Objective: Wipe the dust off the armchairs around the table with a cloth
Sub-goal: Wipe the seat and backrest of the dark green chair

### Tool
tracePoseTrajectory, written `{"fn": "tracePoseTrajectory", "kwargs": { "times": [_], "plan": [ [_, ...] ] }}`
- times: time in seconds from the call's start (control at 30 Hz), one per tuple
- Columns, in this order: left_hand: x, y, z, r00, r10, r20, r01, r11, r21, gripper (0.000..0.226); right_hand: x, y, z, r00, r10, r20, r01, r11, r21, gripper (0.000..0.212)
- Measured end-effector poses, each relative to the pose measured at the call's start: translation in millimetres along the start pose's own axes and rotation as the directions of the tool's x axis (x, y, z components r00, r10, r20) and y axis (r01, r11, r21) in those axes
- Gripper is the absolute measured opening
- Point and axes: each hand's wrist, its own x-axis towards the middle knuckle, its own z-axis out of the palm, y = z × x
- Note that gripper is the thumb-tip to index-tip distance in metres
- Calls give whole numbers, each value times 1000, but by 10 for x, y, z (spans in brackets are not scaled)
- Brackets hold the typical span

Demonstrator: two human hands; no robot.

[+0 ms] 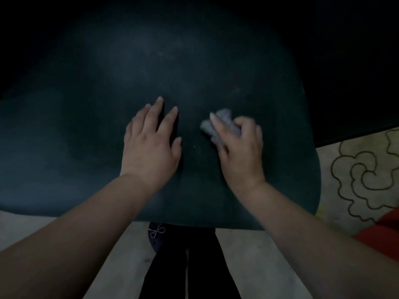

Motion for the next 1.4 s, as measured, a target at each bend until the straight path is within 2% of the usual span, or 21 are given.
{"fn": "tracePoseTrajectory", "kwargs": {
  "times": [0.07, 0.2, 0.27, 0.33, 0.43, 0.5, 0.57, 0.7, 0.77, 0.83, 0.9, 0.97, 1.0, 1.07, 1.13, 1.2, 1.27, 1.33, 1.4],
  "plan": [
    [9, -16, -8, 1000, 8, -11, -8, 1000, -7, 59, -141, 95, -59, 1000, 8, -6, -8, 1000, 12, 61],
    [17, -45, -7, 999, 19, -29, -19, 1000, -10, 58, 342, 228, -41, 966, 213, -148, -216, 976, -4, 53],
    [18, -48, 0, 999, 25, -36, -25, 1000, -11, 58, 704, 196, 27, 940, 295, -172, -288, 955, 64, 50],
    [20, -50, 12, 999, 26, -39, -26, 1000, -17, 58, 806, 74, 96, 956, 247, -157, -244, 969, 43, 51],
    [16, -47, 1, 999, 26, -39, -27, 999, -26, 58, 420, -83, 102, 999, -26, -20, 25, 1000, -4, 55],
    [26, -60, -24, 999, 23, -49, -25, 999, -25, 59, 146, -42, 40, 993, -117, 31, 117, 993, -4, 57],
    [37, -104, -46, 998, 7, -54, -8, 1000, -28, 58, 187, 83, -20, 999, -45, 1, 45, 999, -18, 55],
    [64, -268, -80, 997, -7, -80, 6, 1000, -14, 58, 853, 202, -9, 977, 170, -130, -177, 983, -45, 47],
    [63, -353, -83, 995, -18, -94, 18, 1000, -2, 58, 1097, 165, 73, 963, 240, -120, -245, 969, -28, 43],
    [32, -424, -89, 994, -36, -100, 37, 999, 8, 58, 1021, -23, 176, 977, 198, -84, -198, 980, 8, 42],
    [-10, -467, -104, 993, -49, -106, 50, 999, 8, 58, 663, -246, 231, 999, 28, -29, -27, 999, 38, 48],
    [-64, -501, -122, 992, -59, -108, 60, 998, 3, 58, 234, -321, 205, 986, -157, 47, 157, 988, 5, 54],
    [-95, -516, -130, 992, -64, -108, 64, 998, -2, 58, 76, -282, 166, 977, -197, 79, 198, 980, -10, 55],
    [-153, -542, -144, 992, -68, -103, 67, 998, -9, 58, -52, -113, 85, 988, -142, 60, 145, 988, -50, 55],
    [-207, -574, -158, 993, -70, -96, 69, 998, -8, 58, -1, -35, 56, 999, 25, -44, -28, 997, -69, 56],
    [-238, -600, -172, 993, -75, -90, 74, 997, -11, 58, 88, -119, 115, 973, 183, -138, -192, 980, -50, 53],
    [-249, -606, -192, 992, -90, -84, 89, 996, -16, 58, 132, -359, 241, 944, 297, -141, -295, 955, 38, 50],
    [-255, -594, -207, 992, -105, -76, 104, 994, -16, 59, 87, -665, 400, 965, 253, -67, -247, 965, 90, 47],
    [-263, -579, -206, 992, -110, -65, 110, 994, -16, 59, 7, -860, 518, 997, 69, -41, -68, 998, 16, 50]
  ]
}}
